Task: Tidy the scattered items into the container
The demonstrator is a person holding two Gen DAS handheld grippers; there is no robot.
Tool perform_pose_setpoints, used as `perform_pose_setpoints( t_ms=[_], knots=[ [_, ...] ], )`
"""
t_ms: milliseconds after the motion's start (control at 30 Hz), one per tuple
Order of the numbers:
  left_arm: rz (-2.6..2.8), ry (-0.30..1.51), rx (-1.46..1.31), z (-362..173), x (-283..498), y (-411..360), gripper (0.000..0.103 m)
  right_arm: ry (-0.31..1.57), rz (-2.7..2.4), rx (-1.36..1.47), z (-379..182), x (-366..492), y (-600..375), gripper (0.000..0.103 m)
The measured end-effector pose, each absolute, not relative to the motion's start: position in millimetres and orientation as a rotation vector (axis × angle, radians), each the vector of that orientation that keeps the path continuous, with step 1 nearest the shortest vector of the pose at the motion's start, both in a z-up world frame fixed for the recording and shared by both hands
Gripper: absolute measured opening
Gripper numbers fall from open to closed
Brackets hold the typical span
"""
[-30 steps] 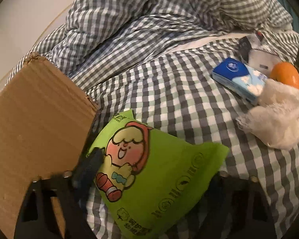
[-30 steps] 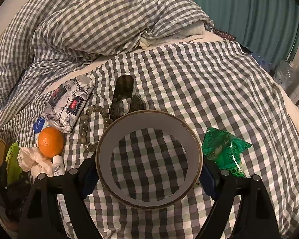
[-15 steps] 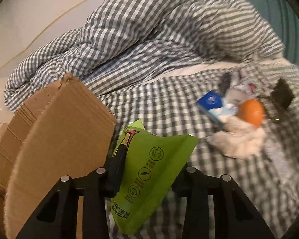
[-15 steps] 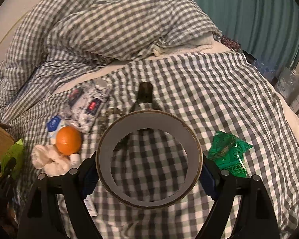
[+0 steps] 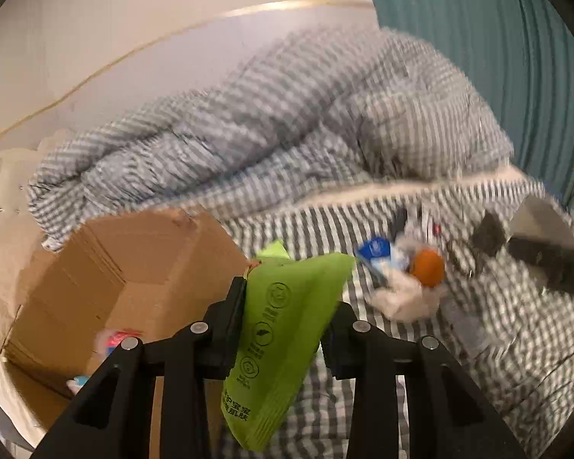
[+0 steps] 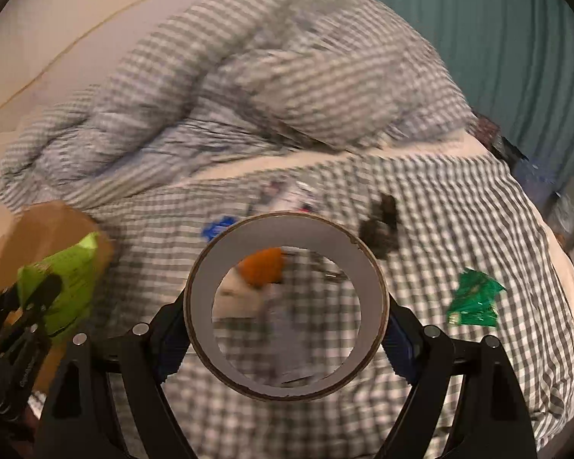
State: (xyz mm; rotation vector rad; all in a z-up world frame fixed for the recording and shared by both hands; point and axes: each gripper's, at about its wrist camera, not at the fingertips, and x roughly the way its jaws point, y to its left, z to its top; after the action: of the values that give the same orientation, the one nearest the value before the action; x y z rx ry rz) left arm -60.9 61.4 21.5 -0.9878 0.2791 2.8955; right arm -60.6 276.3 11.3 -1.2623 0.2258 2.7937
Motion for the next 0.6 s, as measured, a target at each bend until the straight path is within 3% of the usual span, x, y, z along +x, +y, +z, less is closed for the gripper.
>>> perform_pose_setpoints(
  t_ms=[133,167,233,367,600],
  knots=[
    [2.954,0.249,-0.889,61.3,-42.4,27.3,0.03,0.164,2.872,-1.226,40.3,-54.8,230.7,0.083],
    [2.977,0.239,-0.87,69.1,-38.6,16.4,0.025,0.156,2.896,-1.219,46.6,-54.0,218.5,0.083],
    [3.038,0.227,-0.838,83.7,-30.6,-10.5,0.006,0.133,2.943,-1.216,56.9,-54.7,189.7,0.083],
    [3.089,0.2,-0.873,93.0,-29.0,-63.1,0.007,0.042,3.045,-1.253,63.1,-61.6,116.8,0.083],
    [3.074,0.063,-1.087,51.2,-39.8,-132.2,0.007,-0.103,3.128,-1.366,52.5,-73.0,26.2,0.083]
  ],
)
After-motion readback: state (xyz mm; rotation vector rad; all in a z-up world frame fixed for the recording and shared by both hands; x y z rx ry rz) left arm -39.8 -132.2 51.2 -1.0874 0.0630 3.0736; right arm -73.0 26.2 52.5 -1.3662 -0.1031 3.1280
